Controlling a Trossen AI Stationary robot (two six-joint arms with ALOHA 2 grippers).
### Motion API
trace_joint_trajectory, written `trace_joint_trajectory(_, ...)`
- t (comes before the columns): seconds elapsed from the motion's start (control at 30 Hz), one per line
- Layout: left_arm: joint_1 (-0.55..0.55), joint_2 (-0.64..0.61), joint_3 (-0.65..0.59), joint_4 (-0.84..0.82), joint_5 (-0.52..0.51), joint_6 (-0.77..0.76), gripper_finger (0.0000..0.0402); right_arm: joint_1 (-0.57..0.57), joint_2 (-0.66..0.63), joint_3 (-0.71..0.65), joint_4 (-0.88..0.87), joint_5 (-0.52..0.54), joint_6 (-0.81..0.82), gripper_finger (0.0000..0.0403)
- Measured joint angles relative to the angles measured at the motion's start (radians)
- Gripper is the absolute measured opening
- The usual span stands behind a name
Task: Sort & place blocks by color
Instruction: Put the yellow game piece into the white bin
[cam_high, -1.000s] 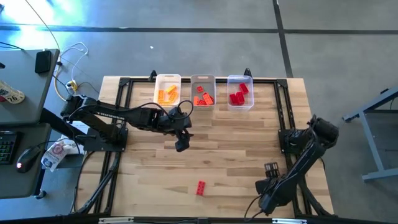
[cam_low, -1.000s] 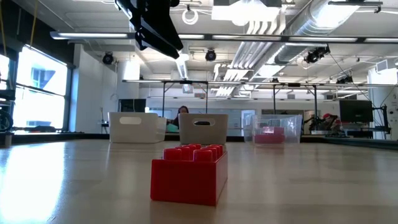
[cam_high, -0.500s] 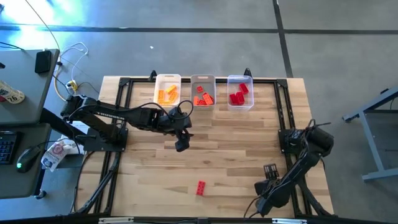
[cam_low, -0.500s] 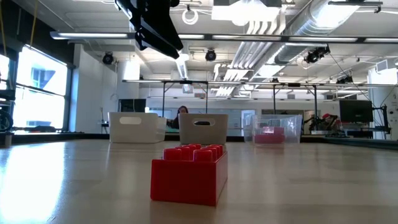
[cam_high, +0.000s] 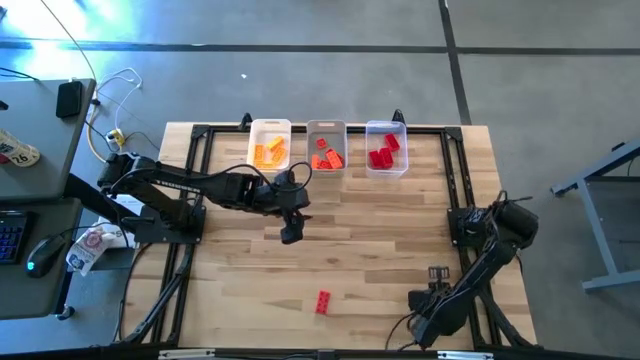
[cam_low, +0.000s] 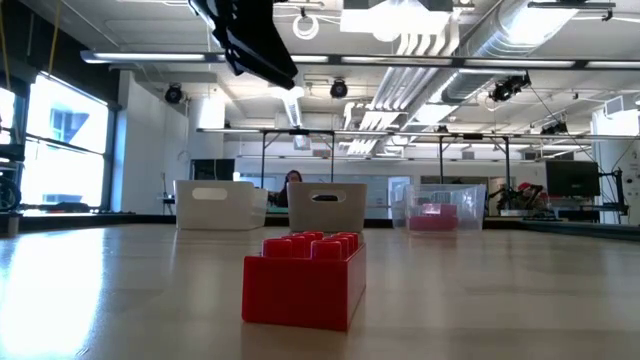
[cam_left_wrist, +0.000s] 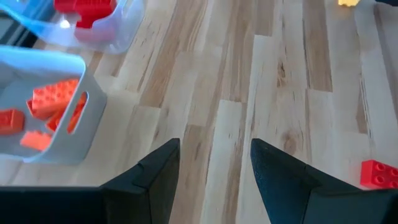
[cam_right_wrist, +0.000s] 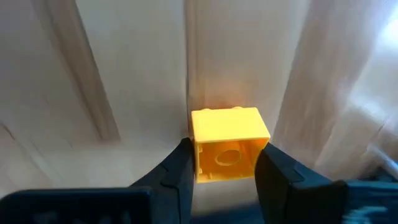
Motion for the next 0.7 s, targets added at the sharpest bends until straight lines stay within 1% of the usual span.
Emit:
trace_joint_trajectory(0.1,0.000,0.000,0.000,0.021,0.000,0.055,0.0184,-0.002,-0.033,0.000,0.044,0.121,0.106,0.0104)
trace_joint_trajectory(0.23,0.000,0.000,0.000,0.062,0.000,0.131,0.0184,-0.012,-0.100,0.000,0.064,0.358,0.246,0.0104)
trace_joint_trajectory(0.33,0.000,0.000,0.000,0.095,0.000,0.165,0.0184,-0.025,-0.141,0.000,0.065,0.528,0.306,0.0104)
trace_joint_trajectory(0.4,0.000,0.000,0.000,0.119,0.000,0.187,0.0184,-0.039,-0.169,0.000,0.064,0.620,0.314,0.0104)
trace_joint_trajectory(0.5,0.000,0.000,0.000,0.155,0.000,0.206,0.0184,-0.067,-0.194,0.000,0.065,0.722,0.307,0.0104)
trace_joint_trajectory(0.7,0.000,0.000,0.000,0.212,0.037,0.207,0.0184,-0.137,-0.247,0.000,0.100,0.862,0.203,0.0104)
